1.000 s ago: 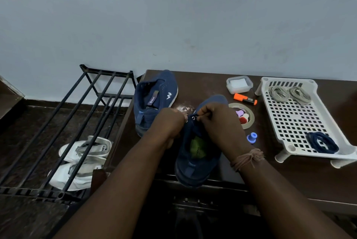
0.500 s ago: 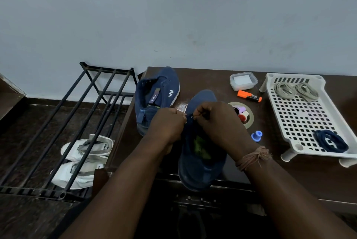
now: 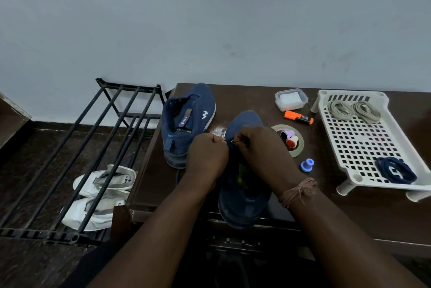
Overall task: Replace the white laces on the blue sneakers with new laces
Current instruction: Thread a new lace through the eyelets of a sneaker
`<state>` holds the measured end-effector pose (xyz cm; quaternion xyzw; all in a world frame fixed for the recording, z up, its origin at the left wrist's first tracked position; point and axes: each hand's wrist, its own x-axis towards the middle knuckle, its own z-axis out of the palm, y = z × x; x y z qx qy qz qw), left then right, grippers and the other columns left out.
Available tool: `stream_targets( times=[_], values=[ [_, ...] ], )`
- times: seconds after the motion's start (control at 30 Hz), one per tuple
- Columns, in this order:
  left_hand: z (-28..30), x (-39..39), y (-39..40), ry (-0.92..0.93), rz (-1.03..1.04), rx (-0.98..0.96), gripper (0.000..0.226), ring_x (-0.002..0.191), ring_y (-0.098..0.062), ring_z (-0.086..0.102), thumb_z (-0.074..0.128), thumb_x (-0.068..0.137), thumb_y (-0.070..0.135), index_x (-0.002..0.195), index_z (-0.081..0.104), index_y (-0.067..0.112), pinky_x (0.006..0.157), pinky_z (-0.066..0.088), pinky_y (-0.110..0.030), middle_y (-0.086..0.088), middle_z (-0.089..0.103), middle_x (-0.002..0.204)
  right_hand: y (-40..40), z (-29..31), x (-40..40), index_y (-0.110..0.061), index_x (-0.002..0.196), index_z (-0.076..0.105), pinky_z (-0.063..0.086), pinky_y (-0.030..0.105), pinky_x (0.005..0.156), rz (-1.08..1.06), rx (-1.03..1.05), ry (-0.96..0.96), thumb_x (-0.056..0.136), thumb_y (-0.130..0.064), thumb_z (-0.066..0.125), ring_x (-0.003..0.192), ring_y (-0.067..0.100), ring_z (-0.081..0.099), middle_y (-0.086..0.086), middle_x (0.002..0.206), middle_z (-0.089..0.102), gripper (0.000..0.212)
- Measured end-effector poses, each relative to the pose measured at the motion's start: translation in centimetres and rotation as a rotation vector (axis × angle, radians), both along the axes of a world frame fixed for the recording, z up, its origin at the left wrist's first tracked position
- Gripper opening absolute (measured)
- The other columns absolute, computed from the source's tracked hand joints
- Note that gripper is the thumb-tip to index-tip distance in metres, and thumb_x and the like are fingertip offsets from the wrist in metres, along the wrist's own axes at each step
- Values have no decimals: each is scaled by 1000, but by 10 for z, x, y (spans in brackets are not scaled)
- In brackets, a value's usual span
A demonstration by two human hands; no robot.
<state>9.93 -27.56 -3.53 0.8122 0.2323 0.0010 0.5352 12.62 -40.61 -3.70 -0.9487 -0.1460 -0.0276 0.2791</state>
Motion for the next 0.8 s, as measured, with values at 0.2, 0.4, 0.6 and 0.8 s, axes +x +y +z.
stream_targets(
  times=[0.2, 0.4, 0.6, 0.8],
  values=[
    [1, 7, -12, 12, -46, -87, 33, 63, -22, 56, 55, 78, 22, 87, 68, -6, 62, 53, -45, -12, 61, 66, -12, 0, 7, -15, 81, 68, 51, 33, 69, -37, -26, 7, 92, -13, 55, 71, 19, 60, 2, 78, 67, 17],
    [-4, 9, -18, 25, -48, -188, 20, 71, -26, 66, 56, 86, 16, 82, 74, 7, 69, 59, -47, -17, 74, 80, -18, -1, 11, -15, 82, 71, 52, 34, 71, -42, -20, -4, 91, -11, 56, 75, 20, 63, 3, 81, 70, 19],
    [-3, 11, -7, 22, -75, -257, 19, 60, -18, 55, 61, 89, 21, 87, 70, 5, 58, 46, -32, -10, 62, 66, -12, 0, 4, -21, 85, 69, 47, 27, 66, -33, 22, -48, 89, -11, 58, 72, 14, 61, -3, 80, 68, 15],
    [-6, 21, 3, 171, -167, -444, 14, 87, -21, 69, 61, 96, 13, 104, 72, 9, 77, 57, -35, -13, 77, 100, -12, 4, 6, -22, 83, 64, 53, 33, 67, -25, 70, -41, 88, -8, 60, 72, 15, 62, -3, 77, 67, 15]
  ],
)
